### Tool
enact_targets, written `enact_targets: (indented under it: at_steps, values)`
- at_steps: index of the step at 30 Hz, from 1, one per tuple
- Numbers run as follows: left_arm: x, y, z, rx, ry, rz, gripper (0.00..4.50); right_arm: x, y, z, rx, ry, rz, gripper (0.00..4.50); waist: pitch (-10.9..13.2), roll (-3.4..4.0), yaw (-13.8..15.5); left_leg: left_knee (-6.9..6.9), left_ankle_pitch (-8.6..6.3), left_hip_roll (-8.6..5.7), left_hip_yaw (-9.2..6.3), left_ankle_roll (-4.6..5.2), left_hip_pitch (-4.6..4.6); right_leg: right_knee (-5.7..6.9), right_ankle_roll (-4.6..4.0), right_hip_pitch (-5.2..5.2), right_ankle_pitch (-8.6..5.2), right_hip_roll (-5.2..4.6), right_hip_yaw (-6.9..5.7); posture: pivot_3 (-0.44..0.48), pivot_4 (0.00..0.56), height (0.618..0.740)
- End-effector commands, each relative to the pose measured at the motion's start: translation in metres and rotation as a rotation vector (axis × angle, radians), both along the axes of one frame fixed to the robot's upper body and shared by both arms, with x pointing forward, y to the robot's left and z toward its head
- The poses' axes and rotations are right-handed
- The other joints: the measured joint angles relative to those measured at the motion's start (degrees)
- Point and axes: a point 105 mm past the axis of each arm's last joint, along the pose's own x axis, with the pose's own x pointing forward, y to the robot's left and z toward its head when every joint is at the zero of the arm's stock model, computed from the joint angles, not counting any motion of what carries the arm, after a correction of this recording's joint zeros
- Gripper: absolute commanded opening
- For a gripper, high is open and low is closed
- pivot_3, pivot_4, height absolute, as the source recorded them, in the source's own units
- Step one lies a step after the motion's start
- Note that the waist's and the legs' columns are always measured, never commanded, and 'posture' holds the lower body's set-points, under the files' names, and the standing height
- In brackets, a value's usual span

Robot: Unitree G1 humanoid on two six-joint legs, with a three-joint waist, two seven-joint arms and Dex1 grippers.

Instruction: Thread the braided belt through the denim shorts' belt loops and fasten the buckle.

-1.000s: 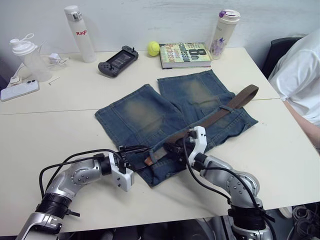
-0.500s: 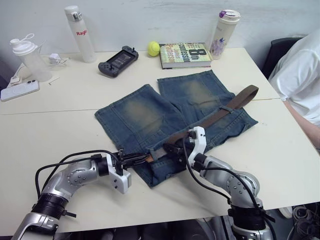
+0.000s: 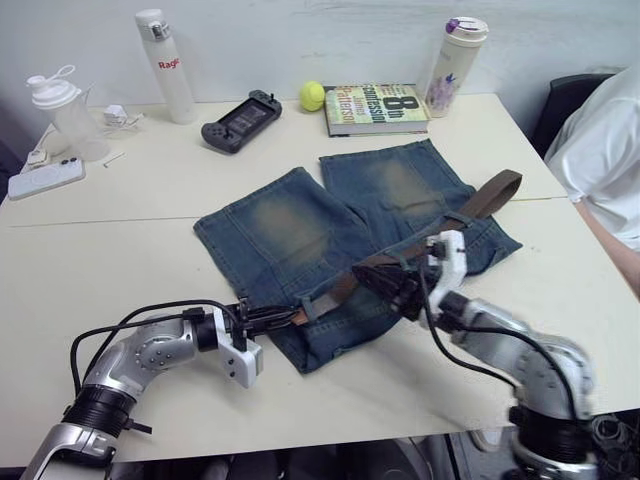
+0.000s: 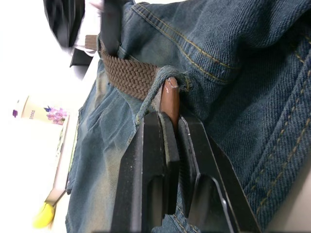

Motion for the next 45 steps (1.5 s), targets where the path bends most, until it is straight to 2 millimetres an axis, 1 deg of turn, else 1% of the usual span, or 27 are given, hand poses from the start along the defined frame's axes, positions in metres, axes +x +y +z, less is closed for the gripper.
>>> enact_targets:
  at_steps: [1, 4, 5, 6, 7, 9, 12, 13, 16, 18, 20, 23, 26, 28, 30, 33, 34, 35, 37, 38, 39, 40, 42, 45]
  values:
    - [-0.003, 0.001, -0.004, 0.012, 0.012, -0.006, 0.00, -0.014, 0.004, 0.004, -0.177, -0.128, 0.095, 3.93, 0.0, 0.05, -0.1, 0.00, -0.03, 0.00, 0.01, 0.06, 0.02, -0.04, 0.00, -0.01, 0.00, 0.00, 0.01, 0.000, 0.150, 0.740]
    - [-0.003, 0.001, -0.004, 0.010, 0.015, -0.006, 0.00, -0.005, -0.003, -0.007, -0.269, -0.153, 0.051, 3.93, 0.0, 0.03, -0.1, 0.00, 0.00, 0.02, 0.00, 0.01, 0.04, -0.03, 0.00, -0.01, 0.00, 0.03, 0.01, 0.000, 0.150, 0.740]
    - [-0.004, 0.001, -0.004, 0.009, 0.015, -0.006, 0.00, -0.002, -0.004, -0.010, -0.285, -0.159, 0.043, 3.44, 0.0, 0.03, -0.1, 0.01, 0.04, 0.01, 0.01, -0.04, 0.04, -0.03, 0.00, -0.02, 0.00, 0.03, 0.01, 0.000, 0.150, 0.740]
    - [-0.004, 0.001, -0.004, 0.009, 0.015, -0.005, 0.00, -0.002, -0.004, -0.014, -0.301, -0.161, 0.044, 3.18, 0.0, 0.03, 0.0, 0.02, 0.08, 0.01, 0.00, -0.12, 0.04, -0.03, 0.00, -0.02, 0.00, 0.03, 0.01, 0.000, 0.150, 0.740]
    - [-0.004, 0.001, -0.004, 0.008, 0.015, -0.005, 0.00, -0.001, -0.003, -0.018, -0.320, -0.164, 0.044, 2.78, 0.0, 0.03, 0.0, 0.02, 0.10, 0.01, 0.01, -0.15, 0.04, -0.03, 0.00, -0.01, 0.00, 0.03, 0.01, 0.000, 0.150, 0.740]
    - [-0.004, 0.001, -0.003, 0.006, 0.014, -0.004, 0.00, 0.001, -0.004, -0.026, -0.367, -0.162, 0.042, 1.76, 0.0, 0.03, 0.1, 0.07, 0.10, 0.00, 0.01, -0.15, 0.03, -0.02, 0.00, 0.00, 0.00, 0.01, 0.01, 0.000, 0.150, 0.740]
    - [-0.004, 0.001, -0.003, 0.003, 0.012, -0.002, 0.00, 0.002, -0.005, -0.043, -0.448, -0.149, 0.041, 0.41, 0.0, 0.03, 0.1, 0.10, 0.10, 0.00, 0.04, -0.14, 0.02, -0.01, 0.00, 0.00, 0.00, 0.00, 0.03, 0.000, 0.150, 0.740]
    - [-0.004, 0.001, -0.002, 0.002, 0.011, -0.002, 0.00, 0.004, -0.008, -0.053, -0.489, -0.130, 0.028, 0.02, 0.0, 0.03, 0.1, 0.11, 0.10, 0.00, 0.04, -0.15, 0.02, -0.01, 0.00, 0.00, 0.00, 0.01, 0.03, 0.000, 0.150, 0.740]
    - [-0.005, 0.001, -0.001, -0.006, 0.008, -0.002, 0.00, 0.004, -0.015, -0.087, -0.592, -0.019, 0.006, 0.02, 0.0, 0.03, 0.0, 0.11, 0.10, 0.00, 0.03, -0.15, 0.04, -0.01, 0.00, 0.01, 0.00, 0.00, 0.03, 0.000, 0.150, 0.740]
    - [-0.007, 0.003, -0.001, -0.009, 0.011, -0.003, 0.00, 0.000, -0.013, -0.100, -0.590, 0.060, 0.013, 0.02, -0.1, -0.15, 0.0, 0.12, 0.10, 0.02, 0.04, -0.15, 0.12, 0.01, 0.00, 0.07, 0.00, 0.01, 0.02, 0.000, 0.150, 0.740]
    - [-0.009, 0.006, -0.002, -0.007, 0.018, -0.003, 0.00, -0.003, -0.009, -0.104, -0.569, 0.108, 0.022, 0.02, -0.3, -0.34, -0.1, 0.12, 0.10, 0.04, 0.02, -0.15, 0.19, 0.03, 0.00, 0.13, 0.00, 0.02, 0.01, 0.000, 0.150, 0.740]
    - [-0.016, 0.016, -0.002, 0.009, 0.024, -0.013, 0.00, -0.004, -0.006, -0.105, -0.556, 0.133, 0.034, 0.02, -0.4, -0.57, -0.3, 0.08, 0.08, 0.07, 0.01, -0.13, 0.27, 0.05, 0.00, 0.18, 0.00, 0.02, -0.02, 0.000, 0.150, 0.740]
    - [-0.023, 0.044, -0.006, 0.083, 0.037, -0.009, 0.00, -0.005, -0.006, -0.107, -0.566, 0.143, 0.045, 0.02, -0.5, -0.60, -0.4, 0.04, 0.05, 0.08, 0.01, -0.10, 0.32, 0.07, 0.00, 0.19, 0.00, 0.02, -0.03, 0.000, 0.150, 0.740]
    - [-0.026, 0.077, -0.010, 0.168, 0.061, 0.025, 0.00, -0.004, -0.005, -0.108, -0.562, 0.145, 0.049, 0.02, -0.5, -0.59, -0.4, -0.01, 0.02, 0.11, 0.02, -0.07, 0.33, 0.05, 0.00, 0.17, 0.00, 0.02, -0.05, 0.000, 0.150, 0.740]
    - [-0.030, 0.109, -0.009, 0.228, 0.081, 0.067, 0.00, -0.002, -0.004, -0.108, -0.561, 0.145, 0.050, 0.02, -0.5, -0.67, -0.4, -0.07, -0.02, 0.13, 0.03, -0.02, 0.42, 0.04, -0.01, 0.17, 0.00, 0.01, -0.09, 0.000, 0.150, 0.740]
    - [-0.040, 0.151, -0.009, 0.329, 0.120, 0.128, 0.00, 0.001, -0.003, -0.107, -0.556, 0.141, 0.043, 0.02, -0.6, -0.82, -0.4, -0.23, -0.04, 0.13, 0.12, -0.01, 0.55, 0.02, -0.03, 0.21, -0.01, -0.03, -0.15, 0.000, 0.150, 0.740]
    - [-0.042, 0.168, -0.009, 0.378, 0.147, 0.176, 0.00, 0.002, -0.002, -0.107, -0.555, 0.140, 0.042, 0.02, -0.7, -0.93, -0.4, -0.27, -0.04, 0.13, 0.14, -0.01, 0.58, 0.03, -0.04, 0.21, -0.02, -0.04, -0.17, 0.000, 0.150, 0.740]
    - [-0.045, 0.180, -0.009, 0.407, 0.165, 0.208, 0.00, 0.002, -0.002, -0.107, -0.554, 0.139, 0.042, 0.02, -0.7, -0.98, -0.4, -0.31, -0.05, 0.14, 0.17, -0.02, 0.61, 0.02, -0.05, 0.21, -0.02, -0.05, -0.20, 0.000, 0.150, 0.740]
    - [-0.044, 0.225, -0.009, 0.524, 0.208, 0.413, 0.00, 0.003, -0.001, -0.106, -0.552, 0.137, 0.042, 0.02, -0.8, -1.13, -0.4, -0.40, -0.06, 0.15, 0.24, -0.02, 0.71, 0.06, -0.08, 0.20, -0.04, -0.07, -0.20, 0.000, 0.150, 0.740]
    - [-0.045, 0.240, -0.009, 0.575, 0.202, 0.472, 0.00, 0.004, 0.000, -0.106, -0.551, 0.135, 0.041, 0.02, -0.9, -1.31, -0.4, -0.41, -0.08, 0.17, 0.26, -0.04, 0.72, 0.04, -0.15, 0.20, -0.08, -0.06, -0.21, 0.000, 0.150, 0.740]
    - [-0.046, 0.261, -0.007, 0.648, 0.182, 0.553, 0.00, 0.004, 0.000, -0.106, -0.550, 0.134, 0.042, 0.02, -1.0, -1.39, -0.4, -0.42, -0.11, 0.19, 0.25, -0.06, 0.77, 0.12, -0.17, 0.20, -0.09, -0.05, -0.23, 0.000, 0.150, 0.740]
    - [-0.047, 0.274, -0.006, 0.701, 0.158, 0.593, 0.00, 0.005, 0.001, -0.106, -0.551, 0.132, 0.042, 0.02, -1.0, -1.41, -0.3, -0.43, -0.13, 0.20, 0.26, -0.07, 0.79, 0.11, -0.17, 0.21, -0.09, -0.05, -0.23, 0.000, 0.150, 0.740]
    - [-0.050, 0.292, -0.003, 0.785, 0.111, 0.628, 0.00, 0.006, 0.001, -0.105, -0.552, 0.129, 0.045, 0.02, -1.0, -1.41, -0.4, -0.44, -0.17, 0.20, 0.30, -0.06, 0.84, 0.12, -0.17, 0.24, -0.09, -0.06, -0.22, 0.000, 0.150, 0.740]
    - [-0.052, 0.304, -0.004, 0.855, 0.063, 0.623, 0.00, 0.007, 0.003, -0.104, -0.551, 0.123, 0.048, 0.02, -1.0, -1.36, -0.3, -0.47, -0.18, 0.20, 0.40, -0.08, 0.91, 0.20, -0.17, 0.19, -0.10, -0.06, -0.23, 0.000, 0.150, 0.740]
